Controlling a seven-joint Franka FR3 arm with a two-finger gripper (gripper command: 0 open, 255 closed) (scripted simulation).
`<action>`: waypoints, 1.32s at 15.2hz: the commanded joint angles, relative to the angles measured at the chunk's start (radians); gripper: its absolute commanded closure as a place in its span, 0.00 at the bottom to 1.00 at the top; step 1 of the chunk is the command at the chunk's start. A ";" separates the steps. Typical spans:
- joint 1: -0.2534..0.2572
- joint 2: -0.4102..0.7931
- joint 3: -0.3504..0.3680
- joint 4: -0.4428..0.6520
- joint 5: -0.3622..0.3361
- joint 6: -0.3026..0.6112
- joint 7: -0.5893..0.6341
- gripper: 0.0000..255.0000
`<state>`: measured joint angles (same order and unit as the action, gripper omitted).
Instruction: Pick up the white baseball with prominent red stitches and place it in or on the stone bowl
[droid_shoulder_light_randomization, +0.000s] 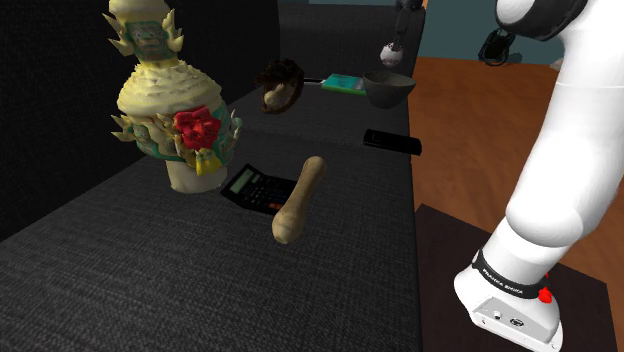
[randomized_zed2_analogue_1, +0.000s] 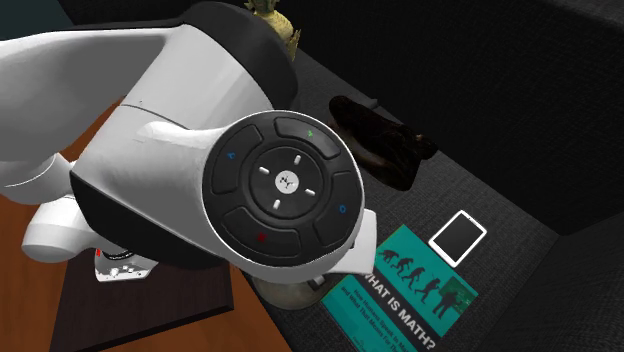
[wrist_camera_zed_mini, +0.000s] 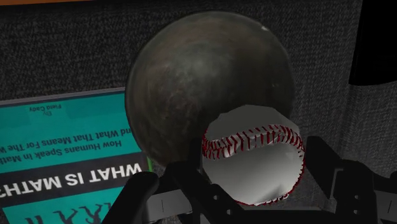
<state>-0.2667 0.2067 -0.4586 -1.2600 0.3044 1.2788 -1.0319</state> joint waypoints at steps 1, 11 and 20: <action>0.008 -0.014 0.001 -0.048 -0.008 0.035 -0.004 1.00; 0.019 -0.038 0.004 -0.134 -0.021 0.100 -0.010 1.00; 0.007 -0.016 0.000 -0.072 -0.011 0.057 -0.013 0.00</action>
<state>-0.2515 0.1752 -0.4562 -1.3710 0.2864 1.3615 -1.0426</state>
